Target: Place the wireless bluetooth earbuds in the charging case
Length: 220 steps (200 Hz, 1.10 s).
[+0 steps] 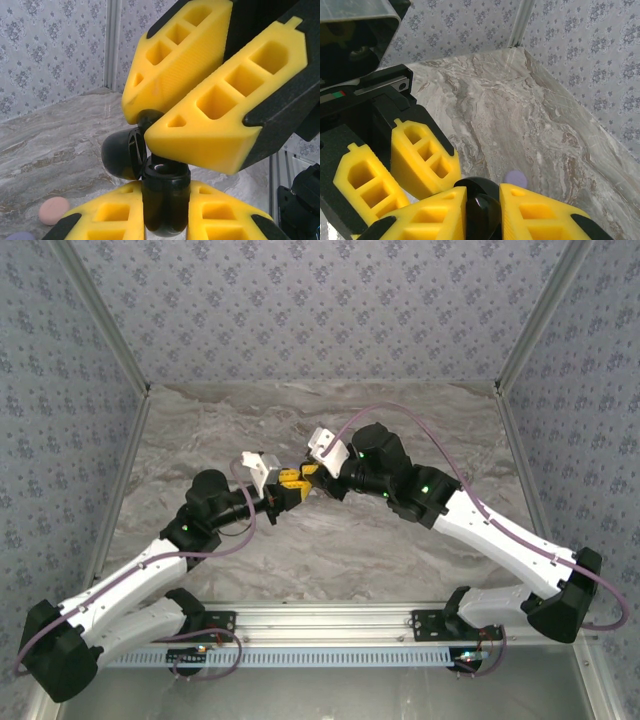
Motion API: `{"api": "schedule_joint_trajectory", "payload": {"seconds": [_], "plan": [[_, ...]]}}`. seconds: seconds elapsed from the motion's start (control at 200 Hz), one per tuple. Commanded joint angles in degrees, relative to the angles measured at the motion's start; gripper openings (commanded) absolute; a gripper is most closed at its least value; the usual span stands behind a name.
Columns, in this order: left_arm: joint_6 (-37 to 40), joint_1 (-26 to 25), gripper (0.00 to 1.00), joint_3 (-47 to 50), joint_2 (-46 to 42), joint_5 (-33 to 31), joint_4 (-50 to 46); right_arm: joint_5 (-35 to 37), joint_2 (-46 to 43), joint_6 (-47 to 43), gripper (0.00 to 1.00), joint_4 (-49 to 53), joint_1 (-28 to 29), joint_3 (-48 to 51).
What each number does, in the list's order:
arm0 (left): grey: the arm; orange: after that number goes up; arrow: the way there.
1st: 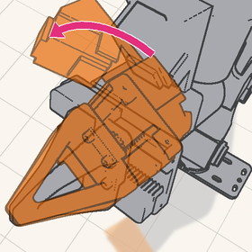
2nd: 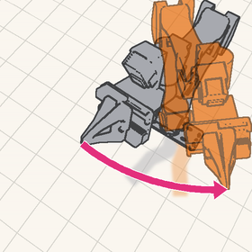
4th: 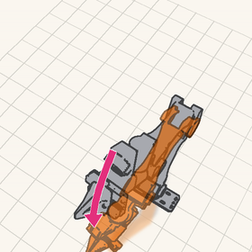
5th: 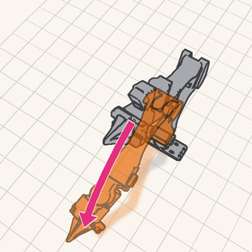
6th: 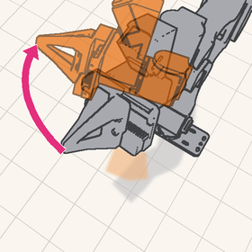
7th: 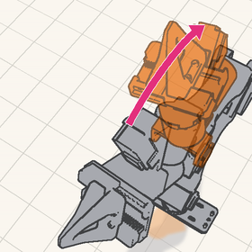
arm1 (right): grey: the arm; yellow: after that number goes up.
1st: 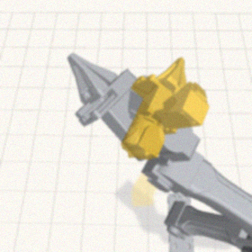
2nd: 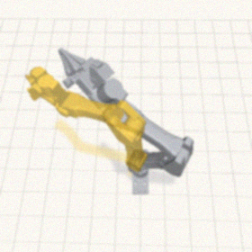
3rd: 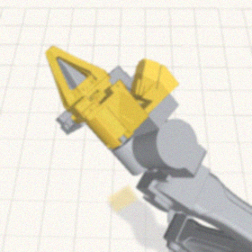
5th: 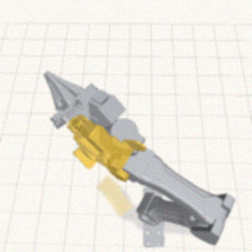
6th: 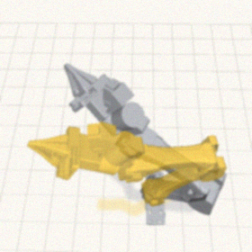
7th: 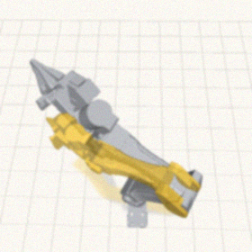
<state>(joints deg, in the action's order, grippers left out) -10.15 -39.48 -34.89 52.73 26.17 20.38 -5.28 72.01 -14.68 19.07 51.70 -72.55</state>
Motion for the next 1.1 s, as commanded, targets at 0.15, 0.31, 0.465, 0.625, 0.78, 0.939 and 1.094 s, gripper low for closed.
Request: {"api": "schedule_joint_trajectory", "payload": {"seconds": [0.15, 0.31, 0.465, 0.625, 0.78, 0.939, 1.094], "plan": [[-0.3, 0.2, 0.0, -1.8, 0.0, -0.1, 2.0, 1.4, 0.0, 0.1, 0.24, 0.8, 0.3, -0.6], [-1.0, 0.1, 0.0, -1.5, 0.1, -1.1, 2.2, -0.1, -0.6, 2.2, 0.24, 0.6, -1.0, -1.6], [-1.8, 0.2, 0.0, -0.8, 0.2, -4.0, 2.3, -4.6, -1.2, 9.0, 0.24, 0.9, -5.7, -2.7], [-0.9, 0.2, 0.0, -0.8, 0.7, -10.8, -1.9, -8.8, -1.2, 16.2, 0.24, 3.7, -11.4, -3.4], [-0.3, 0.3, 0.0, 0.1, 1.5, -17.0, -5.3, -3.6, 1.3, 19.2, 0.24, 12.2, -14.9, -2.9], [0.0, 0.2, 0.0, 0.8, 1.5, -18.7, -6.2, 1.2, 6.5, 23.4, 0.24, 18.7, -17.6, 1.3], [1.0, 0.2, 0.0, 0.4, 1.1, -19.9, -7.4, 1.6, 11.1, 27.5, 0.23, 17.7, -18.2, 8.6]]}}
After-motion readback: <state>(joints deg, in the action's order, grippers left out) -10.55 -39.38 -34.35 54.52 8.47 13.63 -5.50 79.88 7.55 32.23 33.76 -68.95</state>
